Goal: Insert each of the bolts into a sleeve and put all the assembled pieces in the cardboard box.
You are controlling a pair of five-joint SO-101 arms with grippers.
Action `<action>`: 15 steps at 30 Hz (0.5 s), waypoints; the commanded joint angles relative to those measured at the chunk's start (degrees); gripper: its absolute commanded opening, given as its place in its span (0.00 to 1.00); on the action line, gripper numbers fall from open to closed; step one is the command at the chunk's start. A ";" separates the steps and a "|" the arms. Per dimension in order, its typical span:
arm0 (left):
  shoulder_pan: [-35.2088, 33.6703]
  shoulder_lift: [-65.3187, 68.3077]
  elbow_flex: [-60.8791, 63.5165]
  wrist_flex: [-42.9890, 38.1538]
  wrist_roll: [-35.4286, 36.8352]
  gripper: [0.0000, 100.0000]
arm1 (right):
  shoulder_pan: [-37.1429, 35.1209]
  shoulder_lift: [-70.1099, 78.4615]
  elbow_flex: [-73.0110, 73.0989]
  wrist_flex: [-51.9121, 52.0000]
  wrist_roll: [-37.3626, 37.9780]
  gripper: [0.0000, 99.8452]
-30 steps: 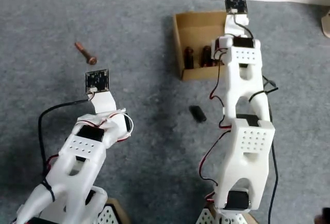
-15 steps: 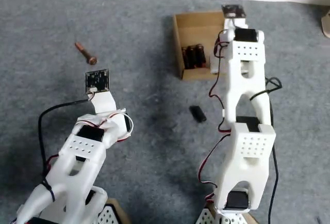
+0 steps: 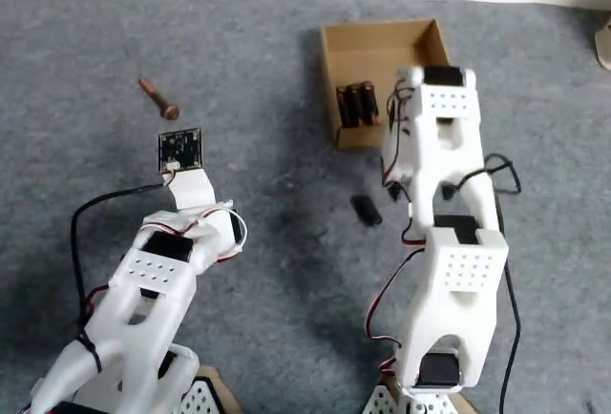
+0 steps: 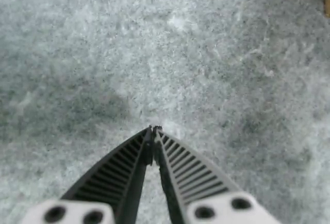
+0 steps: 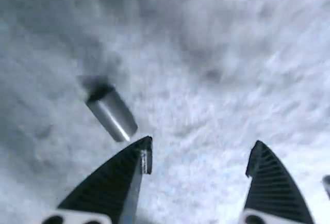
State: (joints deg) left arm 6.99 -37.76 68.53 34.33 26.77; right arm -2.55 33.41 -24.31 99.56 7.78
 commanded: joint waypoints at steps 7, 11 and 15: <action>-0.57 -0.84 -0.22 -0.88 0.00 0.03 | -0.92 -4.00 12.79 -18.86 -0.18 0.27; -0.57 -0.84 -0.22 -0.88 0.00 0.03 | -1.01 -3.91 17.01 -23.96 -0.18 0.27; -0.57 -0.84 -0.22 -0.88 0.00 0.03 | -0.75 -3.82 25.80 -28.62 -0.18 0.27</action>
State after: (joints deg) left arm 6.99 -37.76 68.53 34.33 26.77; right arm -3.16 30.24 -3.65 76.09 7.69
